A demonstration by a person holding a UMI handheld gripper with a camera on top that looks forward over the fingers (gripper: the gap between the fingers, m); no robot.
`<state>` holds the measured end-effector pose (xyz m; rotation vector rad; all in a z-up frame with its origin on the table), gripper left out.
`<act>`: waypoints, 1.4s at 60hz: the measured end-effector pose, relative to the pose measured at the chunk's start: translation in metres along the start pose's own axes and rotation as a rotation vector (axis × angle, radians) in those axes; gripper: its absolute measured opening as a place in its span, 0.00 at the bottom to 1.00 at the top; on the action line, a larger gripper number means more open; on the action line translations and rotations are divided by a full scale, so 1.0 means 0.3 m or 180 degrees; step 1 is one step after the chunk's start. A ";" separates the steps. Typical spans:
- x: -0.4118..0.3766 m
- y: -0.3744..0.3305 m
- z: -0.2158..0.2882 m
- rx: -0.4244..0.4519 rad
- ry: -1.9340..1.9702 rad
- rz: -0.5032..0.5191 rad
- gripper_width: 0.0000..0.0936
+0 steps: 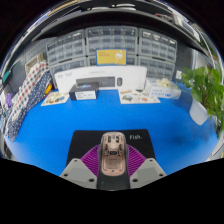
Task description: Arrange mouse
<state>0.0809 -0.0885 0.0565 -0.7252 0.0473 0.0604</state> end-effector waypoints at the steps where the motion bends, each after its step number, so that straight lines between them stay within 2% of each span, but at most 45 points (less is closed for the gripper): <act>1: 0.002 0.016 -0.019 -0.0002 0.0000 0.0010 0.35; 10: 0.000 0.069 -0.135 -0.0167 0.0066 0.0096 0.36; 17: -0.004 0.074 -0.144 0.0009 0.0073 0.0061 0.36; 29: -0.001 0.076 -0.144 0.0125 0.0032 0.0048 0.44; 36: -0.004 0.077 -0.140 0.0104 0.0026 0.0001 0.50; 38: -0.006 0.074 -0.143 0.0062 0.0047 0.0014 0.56; 39: -0.008 0.072 -0.143 0.0037 0.0057 0.0018 0.63; 43: -0.014 0.043 -0.133 -0.0015 0.0011 0.0004 0.82; 51: -0.017 -0.103 -0.047 0.0197 -0.0034 -0.0073 0.91; 68: -0.050 -0.557 0.068 0.0691 0.0009 -0.0089 0.91; 84: -0.093 -0.785 0.008 0.0763 -0.0105 -0.0109 0.91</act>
Point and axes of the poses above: the point between the fingertips, and its own axes, seen from behind it with the camera up: x to the right, z up, y forward, the way the camera looks, the point moved 4 cm from there along -y, backward, against the way the camera looks, and after that the axes turned 2 degrees about z, right-handed, at the moved point
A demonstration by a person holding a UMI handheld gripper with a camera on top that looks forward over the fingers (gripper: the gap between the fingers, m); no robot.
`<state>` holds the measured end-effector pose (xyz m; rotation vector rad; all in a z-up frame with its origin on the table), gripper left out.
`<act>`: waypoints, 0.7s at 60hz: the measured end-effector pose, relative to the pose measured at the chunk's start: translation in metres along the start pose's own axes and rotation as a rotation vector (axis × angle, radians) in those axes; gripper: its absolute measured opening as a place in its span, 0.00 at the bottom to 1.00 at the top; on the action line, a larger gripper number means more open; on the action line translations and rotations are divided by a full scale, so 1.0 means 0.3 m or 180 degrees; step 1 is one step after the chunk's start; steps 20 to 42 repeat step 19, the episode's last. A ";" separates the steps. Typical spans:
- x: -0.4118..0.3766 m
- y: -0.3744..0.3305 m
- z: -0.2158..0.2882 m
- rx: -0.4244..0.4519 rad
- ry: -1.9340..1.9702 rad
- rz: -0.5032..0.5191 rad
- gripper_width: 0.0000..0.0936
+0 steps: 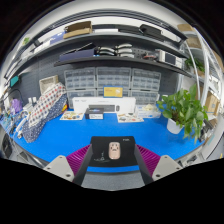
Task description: Arrange mouse
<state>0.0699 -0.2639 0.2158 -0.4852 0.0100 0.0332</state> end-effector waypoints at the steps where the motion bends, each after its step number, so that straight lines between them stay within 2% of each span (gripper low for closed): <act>1: -0.006 -0.009 -0.002 0.0001 -0.0005 0.0012 0.91; 18: -0.062 -0.115 -0.042 0.0024 -0.0003 0.0100 0.91; 42: -0.066 -0.117 -0.044 0.0028 0.0001 0.0107 0.91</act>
Point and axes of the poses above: the point between the fingertips, and its own axes, seen from behind it with the camera up: x to the right, z up, y forward, the way the camera looks, the point moved 4 cm from there along -y, backward, against the way the camera looks, and after that the axes turned 2 degrees about z, right-handed, at the moved point
